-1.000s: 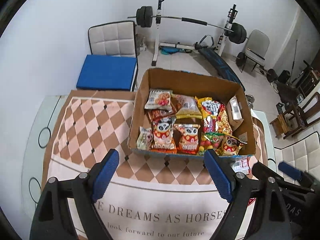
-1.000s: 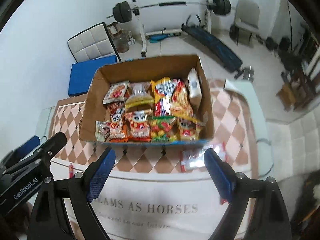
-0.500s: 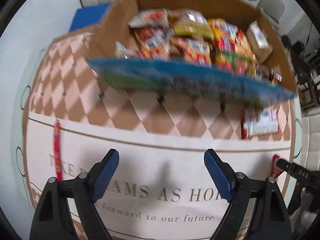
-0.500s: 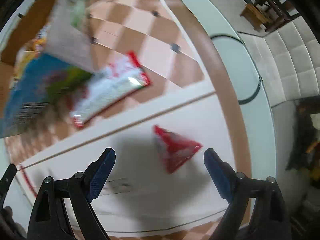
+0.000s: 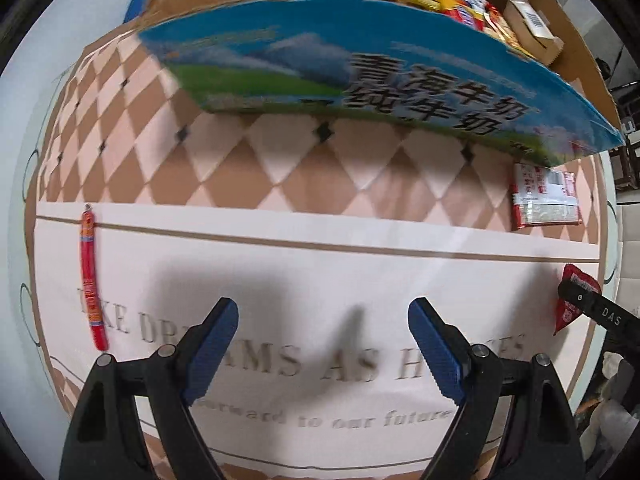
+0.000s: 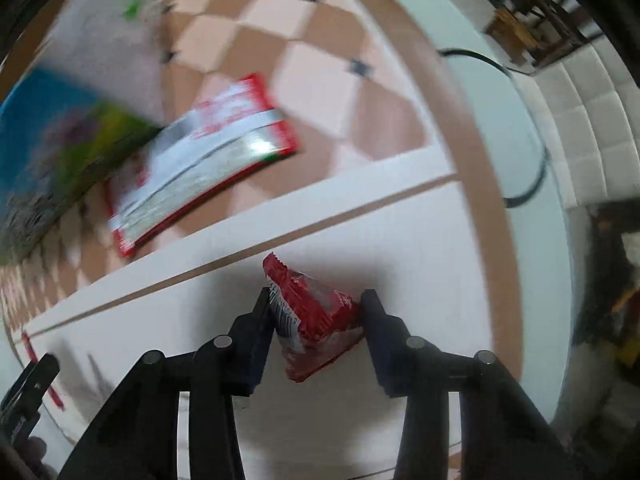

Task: Organize snacks
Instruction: 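Grasp the red sausage with the left tool while the right tool grasps the red snack packet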

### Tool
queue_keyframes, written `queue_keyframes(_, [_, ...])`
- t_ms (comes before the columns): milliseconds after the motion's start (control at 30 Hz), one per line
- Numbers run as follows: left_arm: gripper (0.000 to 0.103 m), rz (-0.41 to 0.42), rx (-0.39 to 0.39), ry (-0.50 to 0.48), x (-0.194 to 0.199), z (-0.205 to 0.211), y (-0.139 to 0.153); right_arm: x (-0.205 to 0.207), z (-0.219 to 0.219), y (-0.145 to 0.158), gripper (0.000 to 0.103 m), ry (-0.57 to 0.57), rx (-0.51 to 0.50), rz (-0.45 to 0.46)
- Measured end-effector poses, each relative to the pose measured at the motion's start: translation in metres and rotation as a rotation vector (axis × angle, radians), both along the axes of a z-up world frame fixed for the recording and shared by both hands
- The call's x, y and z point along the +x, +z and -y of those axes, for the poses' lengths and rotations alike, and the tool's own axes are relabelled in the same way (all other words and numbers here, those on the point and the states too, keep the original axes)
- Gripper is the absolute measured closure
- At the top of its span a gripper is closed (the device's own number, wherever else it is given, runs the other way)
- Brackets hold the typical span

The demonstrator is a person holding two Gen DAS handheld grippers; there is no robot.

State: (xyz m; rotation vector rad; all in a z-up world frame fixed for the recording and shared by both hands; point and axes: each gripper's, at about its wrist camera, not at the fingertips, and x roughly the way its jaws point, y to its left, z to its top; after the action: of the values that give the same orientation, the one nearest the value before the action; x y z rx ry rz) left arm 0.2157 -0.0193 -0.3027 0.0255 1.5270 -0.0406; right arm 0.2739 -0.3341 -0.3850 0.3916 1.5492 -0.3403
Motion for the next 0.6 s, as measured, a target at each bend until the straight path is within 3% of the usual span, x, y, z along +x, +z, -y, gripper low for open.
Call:
queue_keyframes(133, [0.016,-0.008,0.026,0.044,-0.005,-0.039,0.003,0.010,-0.052,0.010,0.058,0.108,0.042,0.031])
queue_keyframes(333, [0.016,-0.004,0.072,0.208,-0.003,-0.135,0.005,0.024,-0.141,0.016,0.058,0.261,0.150,0.048])
queue_keyframes(467, [0.016,-0.037,0.106,0.303,0.007,-0.195,-0.009,0.032,-0.189,0.013,0.058,0.325,0.210,0.036])
queue_keyframes(600, [0.016,-0.095,0.077,0.373,0.015,-0.238,-0.030,0.034,-0.217,0.011,0.058,0.372,0.226,0.027])
